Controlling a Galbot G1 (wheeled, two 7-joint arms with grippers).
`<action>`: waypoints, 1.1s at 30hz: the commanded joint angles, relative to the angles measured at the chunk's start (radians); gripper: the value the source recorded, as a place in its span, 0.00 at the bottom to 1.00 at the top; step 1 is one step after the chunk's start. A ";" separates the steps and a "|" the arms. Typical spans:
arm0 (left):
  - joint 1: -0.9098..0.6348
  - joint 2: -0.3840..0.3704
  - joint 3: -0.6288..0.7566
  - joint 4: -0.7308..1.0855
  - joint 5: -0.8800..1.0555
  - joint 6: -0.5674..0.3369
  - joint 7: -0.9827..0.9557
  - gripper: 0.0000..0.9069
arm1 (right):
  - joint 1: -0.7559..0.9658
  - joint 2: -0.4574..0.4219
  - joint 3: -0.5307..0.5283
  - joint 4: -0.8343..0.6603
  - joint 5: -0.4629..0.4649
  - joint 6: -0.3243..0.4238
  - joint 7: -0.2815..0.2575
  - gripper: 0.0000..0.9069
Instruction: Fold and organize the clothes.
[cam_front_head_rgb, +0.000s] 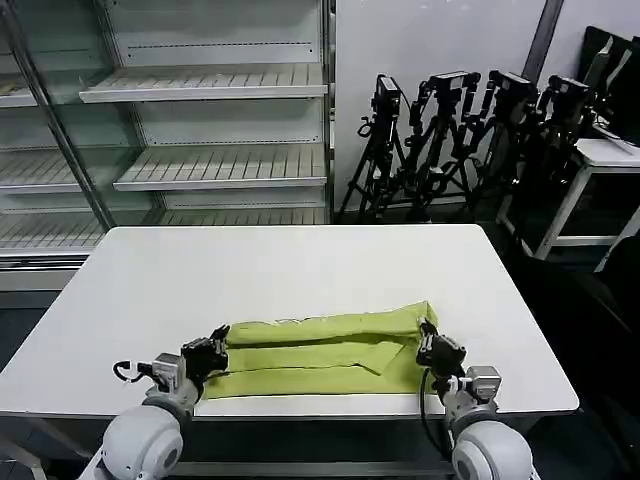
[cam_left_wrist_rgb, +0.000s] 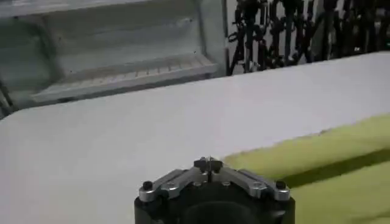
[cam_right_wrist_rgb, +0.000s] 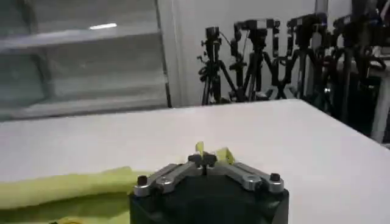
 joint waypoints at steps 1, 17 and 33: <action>0.030 -0.015 0.004 -0.010 0.104 -0.004 0.008 1.00 | -0.041 0.016 0.003 0.024 -0.060 -0.053 0.013 1.00; 0.125 -0.182 -0.049 -0.096 -0.106 -0.014 -0.220 1.00 | -0.249 0.081 0.087 0.190 -0.121 0.010 0.009 1.00; 0.067 -0.265 -0.003 0.026 -0.122 -0.036 -0.231 0.04 | -0.324 0.128 0.107 0.211 -0.142 0.042 0.007 1.00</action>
